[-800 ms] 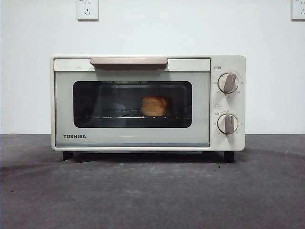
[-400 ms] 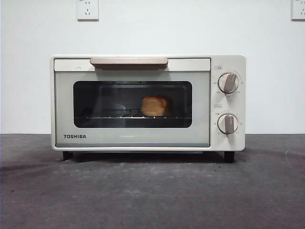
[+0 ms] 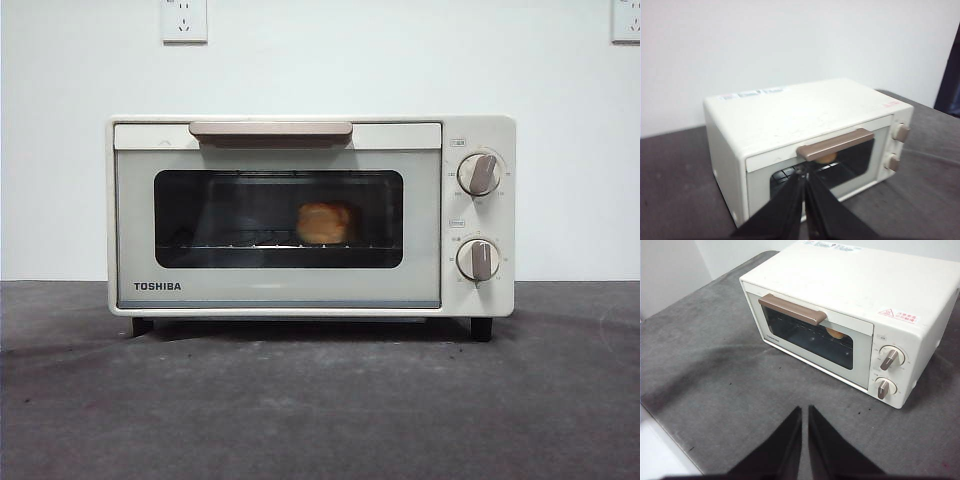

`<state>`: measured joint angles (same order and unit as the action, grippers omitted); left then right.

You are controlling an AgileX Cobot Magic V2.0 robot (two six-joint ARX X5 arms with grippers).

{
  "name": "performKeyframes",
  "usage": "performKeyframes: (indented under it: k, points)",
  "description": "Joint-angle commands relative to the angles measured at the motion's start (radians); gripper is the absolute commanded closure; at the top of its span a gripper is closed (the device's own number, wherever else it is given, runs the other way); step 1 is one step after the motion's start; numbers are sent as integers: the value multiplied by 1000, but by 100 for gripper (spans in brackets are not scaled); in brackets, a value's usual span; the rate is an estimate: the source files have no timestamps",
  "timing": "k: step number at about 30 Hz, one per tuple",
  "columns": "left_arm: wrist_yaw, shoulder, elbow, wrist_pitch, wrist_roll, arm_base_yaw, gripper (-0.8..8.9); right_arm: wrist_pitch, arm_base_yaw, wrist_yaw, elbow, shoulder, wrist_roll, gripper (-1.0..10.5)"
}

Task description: The left arm flap open the oven, the right arm pick bread and place it into oven, the left arm flap close the oven

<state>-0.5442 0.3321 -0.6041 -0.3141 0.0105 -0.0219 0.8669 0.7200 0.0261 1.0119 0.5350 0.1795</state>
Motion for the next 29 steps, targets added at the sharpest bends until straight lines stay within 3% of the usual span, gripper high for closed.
performKeyframes:
  k: [1,5,11,20,29]
  points:
    - [1,-66,156,146,0,1,792,-7,10,0,17,4,-5,928]
    - [28,-181,348,229,-2,7,784,-8,10,0,17,4,-5,928]
    - [242,-275,507,225,-3,9,785,-8,10,0,17,4,-5,928]
    - [502,-298,578,225,-4,9,785,-7,10,0,17,4,-5,928]
    - [583,-329,592,131,-3,9,785,-8,10,0,17,4,-5,928]
